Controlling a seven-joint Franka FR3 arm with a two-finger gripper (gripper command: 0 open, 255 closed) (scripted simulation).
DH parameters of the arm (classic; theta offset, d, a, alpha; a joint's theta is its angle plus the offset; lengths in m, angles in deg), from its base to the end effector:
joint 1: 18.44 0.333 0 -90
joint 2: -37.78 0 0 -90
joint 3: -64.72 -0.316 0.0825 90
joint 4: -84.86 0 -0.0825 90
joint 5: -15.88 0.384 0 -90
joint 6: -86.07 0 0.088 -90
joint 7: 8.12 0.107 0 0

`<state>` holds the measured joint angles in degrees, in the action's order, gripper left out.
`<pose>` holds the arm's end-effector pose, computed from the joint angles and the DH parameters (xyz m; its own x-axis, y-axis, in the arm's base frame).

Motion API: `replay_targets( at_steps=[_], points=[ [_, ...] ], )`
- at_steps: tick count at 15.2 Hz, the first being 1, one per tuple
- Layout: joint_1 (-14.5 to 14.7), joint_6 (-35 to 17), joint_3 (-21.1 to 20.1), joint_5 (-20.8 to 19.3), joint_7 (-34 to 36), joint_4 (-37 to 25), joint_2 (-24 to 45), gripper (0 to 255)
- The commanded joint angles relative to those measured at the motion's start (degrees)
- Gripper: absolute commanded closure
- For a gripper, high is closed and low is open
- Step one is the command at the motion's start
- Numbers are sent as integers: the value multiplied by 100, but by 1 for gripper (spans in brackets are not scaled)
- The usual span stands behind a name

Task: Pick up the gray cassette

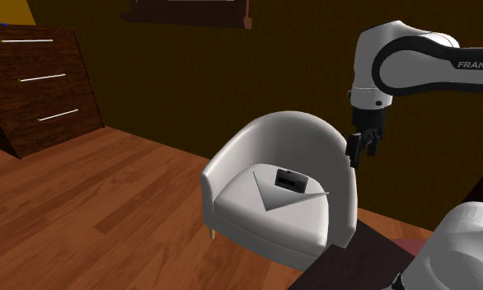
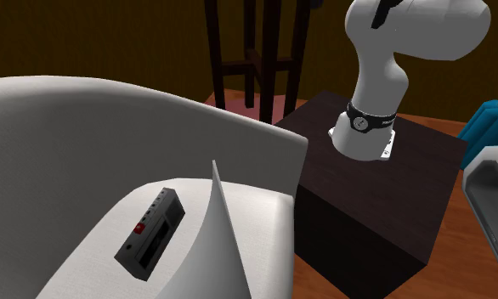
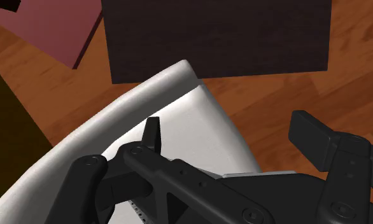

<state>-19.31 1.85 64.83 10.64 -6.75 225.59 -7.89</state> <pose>0.2875 -0.0156 0.5400 0.9814 -0.0490 -0.1855 -0.0319 -0.9951 0.0941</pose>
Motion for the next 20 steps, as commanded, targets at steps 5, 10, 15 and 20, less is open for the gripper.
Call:
replay_targets(
  at_steps=[5, 10, 15, 20],
  points=[
    [-22, -718, 387, -254, -544, 103, 582, 0],
    [-25, -1598, 832, -461, -1208, 31, 1493, 0],
    [5, -2403, 1211, -496, -1886, -260, 2557, 0],
    [41, -3074, 1492, -326, -2609, -754, 3714, 0]
  ],
)
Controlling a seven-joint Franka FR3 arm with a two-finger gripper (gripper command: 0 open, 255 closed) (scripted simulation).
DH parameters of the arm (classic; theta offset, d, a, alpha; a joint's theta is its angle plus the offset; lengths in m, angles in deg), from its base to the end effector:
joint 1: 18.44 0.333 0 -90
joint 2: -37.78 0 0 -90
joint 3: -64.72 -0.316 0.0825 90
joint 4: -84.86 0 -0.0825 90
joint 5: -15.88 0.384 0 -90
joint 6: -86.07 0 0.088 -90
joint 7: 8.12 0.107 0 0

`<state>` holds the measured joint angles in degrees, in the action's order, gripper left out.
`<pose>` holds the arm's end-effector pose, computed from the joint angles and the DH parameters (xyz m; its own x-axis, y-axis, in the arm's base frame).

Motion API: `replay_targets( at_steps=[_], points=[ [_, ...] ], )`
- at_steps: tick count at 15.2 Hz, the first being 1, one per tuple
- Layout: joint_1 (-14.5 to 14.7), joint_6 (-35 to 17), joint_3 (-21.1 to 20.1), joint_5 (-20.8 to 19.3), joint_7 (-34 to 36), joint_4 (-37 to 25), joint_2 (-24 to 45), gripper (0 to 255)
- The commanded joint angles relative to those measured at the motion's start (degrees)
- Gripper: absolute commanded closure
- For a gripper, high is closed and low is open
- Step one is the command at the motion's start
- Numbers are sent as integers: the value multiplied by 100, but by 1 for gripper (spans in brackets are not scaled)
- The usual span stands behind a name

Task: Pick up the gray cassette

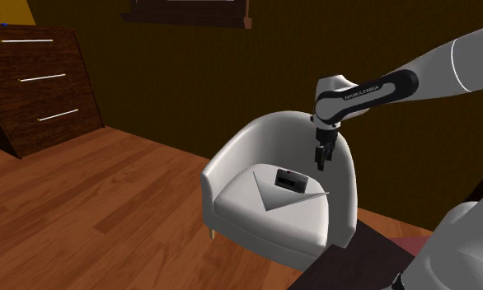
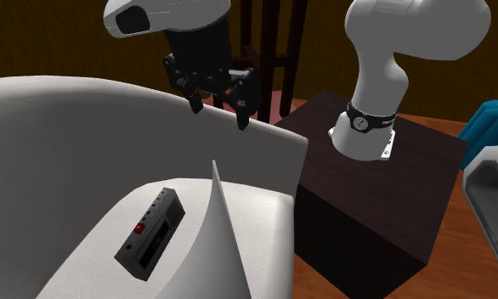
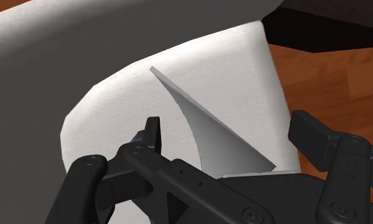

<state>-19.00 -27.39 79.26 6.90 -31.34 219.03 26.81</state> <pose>0.4383 -0.1294 0.3947 0.9563 0.2186 -0.1943 0.2242 -0.9745 0.0067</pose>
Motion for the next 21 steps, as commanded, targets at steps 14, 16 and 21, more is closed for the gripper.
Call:
replay_targets(
  at_steps=[14, 16, 21],
  points=[
    [-339, -967, -38, 1070, -2101, -2489, 3576, 0],
    [-421, -955, -115, 1154, -2273, -2881, 3970, 0],
    [-452, -1235, -155, 1208, -2289, -2854, 4227, 0]
  ],
)
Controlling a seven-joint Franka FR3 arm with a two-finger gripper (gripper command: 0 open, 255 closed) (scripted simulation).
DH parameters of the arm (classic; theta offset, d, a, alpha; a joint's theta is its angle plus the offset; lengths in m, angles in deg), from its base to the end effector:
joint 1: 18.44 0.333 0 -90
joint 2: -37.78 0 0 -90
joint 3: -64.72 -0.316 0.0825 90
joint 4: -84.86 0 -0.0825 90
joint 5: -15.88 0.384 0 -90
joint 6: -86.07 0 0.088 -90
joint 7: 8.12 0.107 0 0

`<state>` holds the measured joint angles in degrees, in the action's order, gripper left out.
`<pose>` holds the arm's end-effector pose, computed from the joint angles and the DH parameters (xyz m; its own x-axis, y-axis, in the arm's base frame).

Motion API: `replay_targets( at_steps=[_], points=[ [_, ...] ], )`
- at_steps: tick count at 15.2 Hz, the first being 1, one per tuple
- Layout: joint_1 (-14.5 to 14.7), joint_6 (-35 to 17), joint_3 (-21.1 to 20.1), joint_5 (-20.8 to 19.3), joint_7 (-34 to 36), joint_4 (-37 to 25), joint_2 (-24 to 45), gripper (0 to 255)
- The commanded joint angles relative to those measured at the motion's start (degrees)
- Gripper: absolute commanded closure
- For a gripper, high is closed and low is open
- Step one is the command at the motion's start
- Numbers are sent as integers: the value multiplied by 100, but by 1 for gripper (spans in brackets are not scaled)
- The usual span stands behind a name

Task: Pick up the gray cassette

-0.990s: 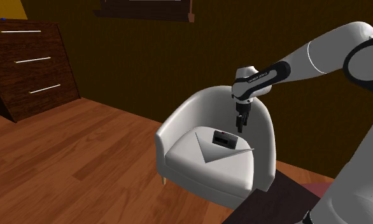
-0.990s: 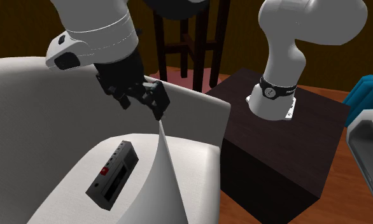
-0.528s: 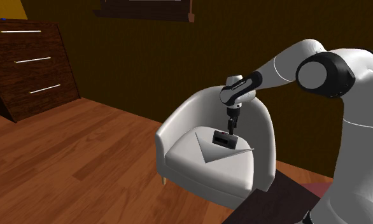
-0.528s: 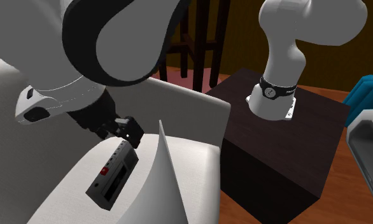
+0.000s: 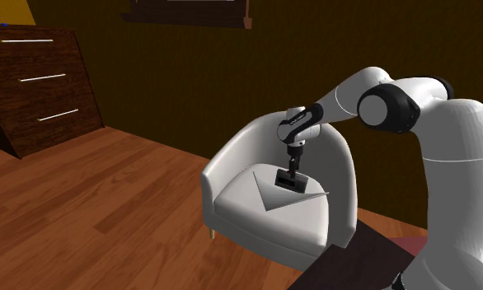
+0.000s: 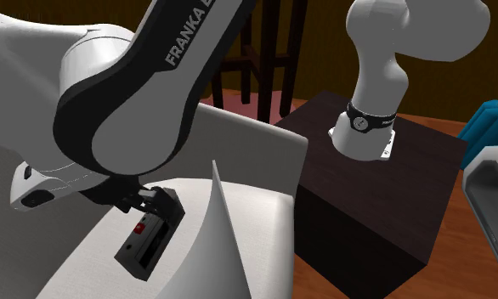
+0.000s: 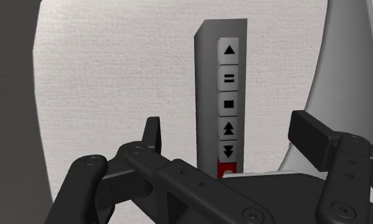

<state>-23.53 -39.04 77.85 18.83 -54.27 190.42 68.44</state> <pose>0.5960 -0.1865 0.2284 0.8719 0.4553 -0.1804 0.4499 -0.8901 -0.0725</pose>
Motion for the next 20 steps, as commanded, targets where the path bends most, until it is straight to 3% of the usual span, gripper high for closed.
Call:
replay_targets(
  at_steps=[1, 4, 5, 14, 20],
  points=[
    [-5, -125, -21, 26, 1, 8, 117, 0],
    [-15, -210, -34, 44, -4, 9, 203, 0],
    [-13, -218, -36, 45, -2, 11, 209, 255],
    [-15, -210, -34, 44, -4, 8, 203, 255],
    [22, 120, 13, -23, 16, -8, -114, 255]
  ],
)
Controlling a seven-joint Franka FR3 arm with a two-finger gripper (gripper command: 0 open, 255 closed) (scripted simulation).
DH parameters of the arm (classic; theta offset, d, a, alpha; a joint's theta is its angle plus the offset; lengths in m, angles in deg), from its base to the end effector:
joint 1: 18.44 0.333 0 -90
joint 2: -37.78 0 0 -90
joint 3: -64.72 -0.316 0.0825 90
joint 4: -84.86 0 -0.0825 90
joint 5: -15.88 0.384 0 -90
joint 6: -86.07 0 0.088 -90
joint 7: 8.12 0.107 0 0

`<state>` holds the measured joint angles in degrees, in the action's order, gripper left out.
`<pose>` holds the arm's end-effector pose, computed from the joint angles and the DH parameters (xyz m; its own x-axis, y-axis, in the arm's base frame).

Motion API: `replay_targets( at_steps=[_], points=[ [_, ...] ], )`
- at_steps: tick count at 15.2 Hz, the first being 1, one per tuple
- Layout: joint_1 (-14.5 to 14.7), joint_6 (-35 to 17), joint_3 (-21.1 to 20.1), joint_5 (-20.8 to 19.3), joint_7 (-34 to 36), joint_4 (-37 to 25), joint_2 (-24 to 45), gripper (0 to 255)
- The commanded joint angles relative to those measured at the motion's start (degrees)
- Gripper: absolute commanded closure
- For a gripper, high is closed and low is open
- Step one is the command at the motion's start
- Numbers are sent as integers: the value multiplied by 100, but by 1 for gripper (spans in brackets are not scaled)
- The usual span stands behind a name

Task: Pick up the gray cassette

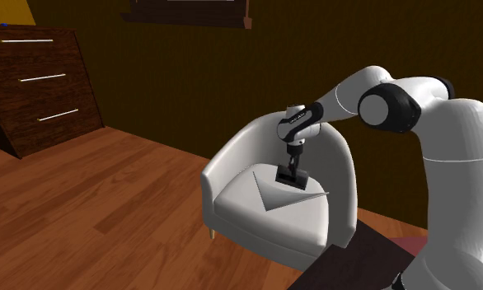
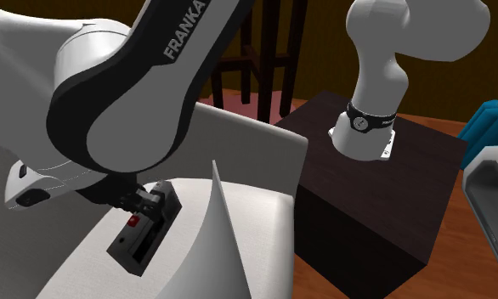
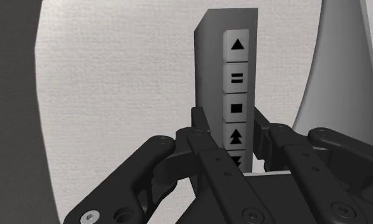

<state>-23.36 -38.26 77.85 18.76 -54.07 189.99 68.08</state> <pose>0.5981 -0.1848 0.2342 0.8718 0.4555 -0.1801 0.4501 -0.8901 -0.0725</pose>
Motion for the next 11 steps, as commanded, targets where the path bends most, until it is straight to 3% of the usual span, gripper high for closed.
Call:
replay_targets(
  at_steps=[1, 11],
  points=[
    [10, 99, 20, -27, -1, 27, -129, 255],
    [49, 579, 71, -114, 25, -79, -510, 255]
  ],
)
